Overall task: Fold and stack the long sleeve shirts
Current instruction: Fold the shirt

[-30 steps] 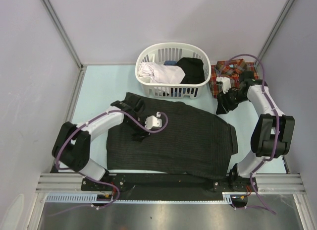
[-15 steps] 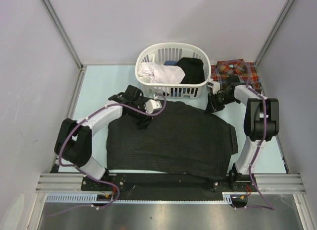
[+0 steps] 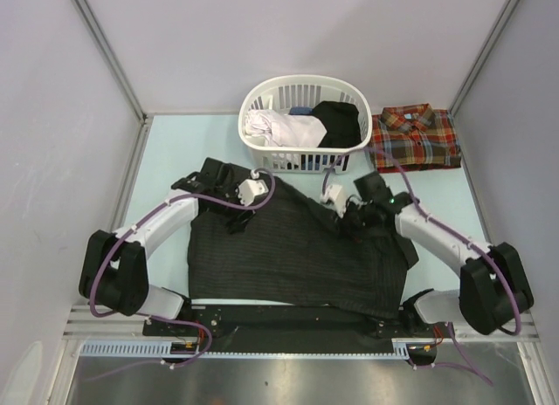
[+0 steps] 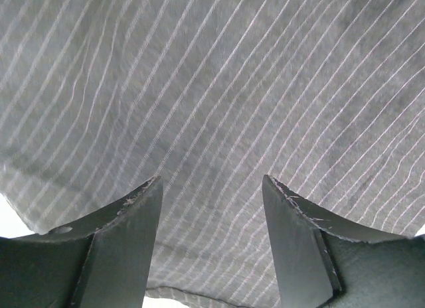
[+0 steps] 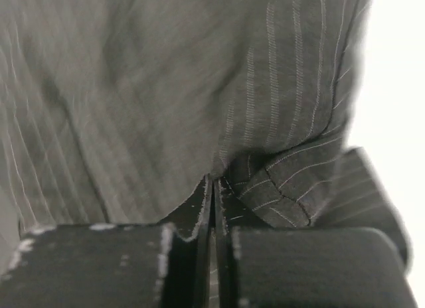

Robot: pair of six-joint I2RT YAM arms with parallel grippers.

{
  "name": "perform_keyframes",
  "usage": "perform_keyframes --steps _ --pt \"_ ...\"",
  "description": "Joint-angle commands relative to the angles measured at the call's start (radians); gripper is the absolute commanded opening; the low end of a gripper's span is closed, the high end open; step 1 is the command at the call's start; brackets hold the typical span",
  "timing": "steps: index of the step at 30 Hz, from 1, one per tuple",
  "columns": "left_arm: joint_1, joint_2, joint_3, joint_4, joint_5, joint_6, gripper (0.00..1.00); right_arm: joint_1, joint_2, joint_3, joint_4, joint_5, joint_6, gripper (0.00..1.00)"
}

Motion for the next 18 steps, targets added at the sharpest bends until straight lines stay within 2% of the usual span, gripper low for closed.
perform_keyframes --steps 1,4,5,8,11,12,15,16,18 --pt "0.022 -0.053 -0.040 0.001 -0.017 -0.016 0.67 0.092 -0.065 -0.131 -0.038 0.189 -0.067 0.25" --pt "0.038 -0.054 -0.041 -0.010 -0.007 -0.006 0.67 0.069 -0.089 -0.122 -0.147 0.124 -0.140 0.46" --pt "0.042 -0.050 -0.027 -0.014 -0.006 -0.001 0.67 0.054 -0.095 -0.086 -0.202 0.093 -0.190 0.50" --pt "0.075 -0.008 0.025 -0.011 0.011 -0.001 0.67 -0.036 -0.080 -0.003 -0.259 -0.016 -0.232 0.50" --pt "0.100 0.070 0.097 -0.004 0.011 -0.001 0.67 -0.145 0.005 0.132 -0.255 -0.123 -0.193 0.49" --pt "0.106 0.114 0.114 0.001 0.013 0.004 0.66 -0.171 0.032 0.199 -0.249 -0.185 -0.132 0.49" --pt "0.129 0.163 0.166 0.022 0.025 0.004 0.65 -0.260 0.127 0.261 -0.191 -0.234 0.028 0.48" --pt "0.135 0.191 0.175 0.027 0.028 -0.001 0.66 -0.290 0.148 0.255 -0.117 -0.224 0.082 0.48" --pt "0.153 0.223 0.212 0.036 0.026 -0.018 0.66 -0.316 0.216 0.253 -0.075 -0.191 0.151 0.45"
